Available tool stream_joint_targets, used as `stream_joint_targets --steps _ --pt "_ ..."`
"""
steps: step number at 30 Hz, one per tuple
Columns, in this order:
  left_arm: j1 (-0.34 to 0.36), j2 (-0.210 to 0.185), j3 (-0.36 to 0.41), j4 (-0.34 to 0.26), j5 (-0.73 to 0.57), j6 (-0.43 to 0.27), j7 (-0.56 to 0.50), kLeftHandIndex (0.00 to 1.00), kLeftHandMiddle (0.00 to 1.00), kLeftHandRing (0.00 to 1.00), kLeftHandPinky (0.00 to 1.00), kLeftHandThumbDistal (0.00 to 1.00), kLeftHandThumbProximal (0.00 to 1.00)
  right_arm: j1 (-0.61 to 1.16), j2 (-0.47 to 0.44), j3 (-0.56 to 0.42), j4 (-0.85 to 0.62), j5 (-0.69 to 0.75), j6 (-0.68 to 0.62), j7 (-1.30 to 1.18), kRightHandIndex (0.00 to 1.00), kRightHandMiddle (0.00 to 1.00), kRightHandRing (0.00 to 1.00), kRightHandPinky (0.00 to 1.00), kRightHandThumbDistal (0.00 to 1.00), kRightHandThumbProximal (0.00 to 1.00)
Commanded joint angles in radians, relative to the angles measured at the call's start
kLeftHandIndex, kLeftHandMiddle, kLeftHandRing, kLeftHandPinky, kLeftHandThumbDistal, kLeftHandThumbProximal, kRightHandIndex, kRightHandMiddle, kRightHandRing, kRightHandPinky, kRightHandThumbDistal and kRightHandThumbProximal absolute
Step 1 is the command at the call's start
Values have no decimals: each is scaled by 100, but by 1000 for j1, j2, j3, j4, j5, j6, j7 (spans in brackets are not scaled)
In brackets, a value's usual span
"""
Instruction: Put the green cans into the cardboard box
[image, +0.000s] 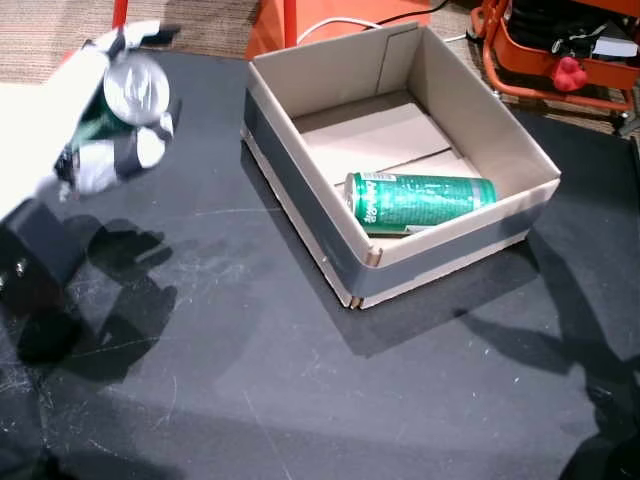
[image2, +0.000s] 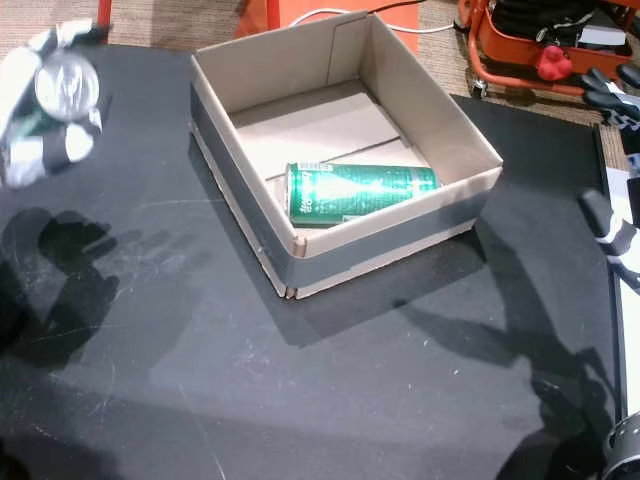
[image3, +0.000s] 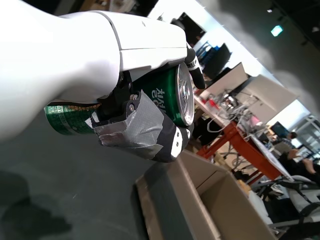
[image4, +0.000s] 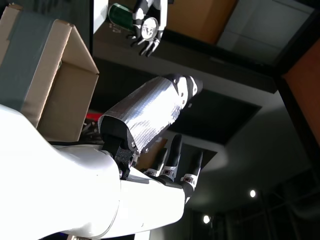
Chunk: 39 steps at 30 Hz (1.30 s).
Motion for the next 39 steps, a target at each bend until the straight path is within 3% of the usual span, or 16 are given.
stream_joint_targets --steps 1,7,10,12,14,17,18,19,21,24,25,26,28,30,35,39 --pt "-24 9 -2 1 -16 8 -13 53 66 79 80 10 0 7 2 -1 -1 -1 -15 4 93 75 63 74 85 65" --pt "-55 24 -16 5 -10 27 -68 55 70 83 80 9 0 -10 15 -4 19 12 -7 33 92 75 66 76 84 65" --pt "-96 31 -45 8 21 23 -75 55 70 85 82 4 0 -19 35 -6 19 18 -34 50 88 73 67 77 73 65" --pt "-135 20 -76 9 51 15 -59 53 68 83 79 6 0 -35 44 -13 31 23 -75 76 87 72 68 77 73 68" --pt "-179 -2 -118 11 95 20 -30 50 66 82 74 9 0 -44 52 -10 46 11 -103 67 87 70 66 75 80 67" --pt "-237 -44 -217 18 201 40 49 42 65 84 77 7 0 -60 71 -15 53 23 -168 90 84 66 64 77 75 68" --pt "-268 -74 -291 22 287 54 130 42 66 86 77 7 0 -66 82 -24 50 44 -184 120 82 66 65 78 71 69" --pt "-297 -96 -362 27 368 70 204 44 68 86 76 4 0 -68 93 -28 46 55 -195 134 82 66 64 78 73 70" --pt "-360 -153 -516 42 532 114 358 45 67 82 72 10 0 -64 130 -35 22 73 -234 120 81 66 63 77 81 77" --pt "-403 -223 -620 83 620 152 443 41 65 80 69 11 0 -68 178 -26 -19 97 -255 117 76 64 63 77 75 78" --pt "-406 -248 -633 95 624 158 442 40 66 81 69 12 0 -78 192 -30 -34 127 -252 149 74 63 62 77 72 78" --pt "-408 -276 -643 107 625 167 426 41 66 82 69 6 0 -86 203 -33 -53 161 -231 185 74 63 62 78 78 78" --pt "-414 -320 -674 121 639 197 422 41 66 80 69 8 0 -90 221 -40 -89 212 -199 227 74 61 59 75 86 78" --pt "-424 -351 -685 131 634 229 402 39 65 79 68 8 0 -84 240 -43 -127 235 -206 234 73 58 58 74 85 80" --pt "-445 -381 -664 142 597 272 318 42 69 82 73 6 0 -70 264 -35 -171 247 -210 242 72 59 59 75 81 78" --pt "-445 -385 -632 144 559 277 255 46 69 82 76 2 0 -62 270 -37 -195 251 -213 228 68 55 57 73 85 80"
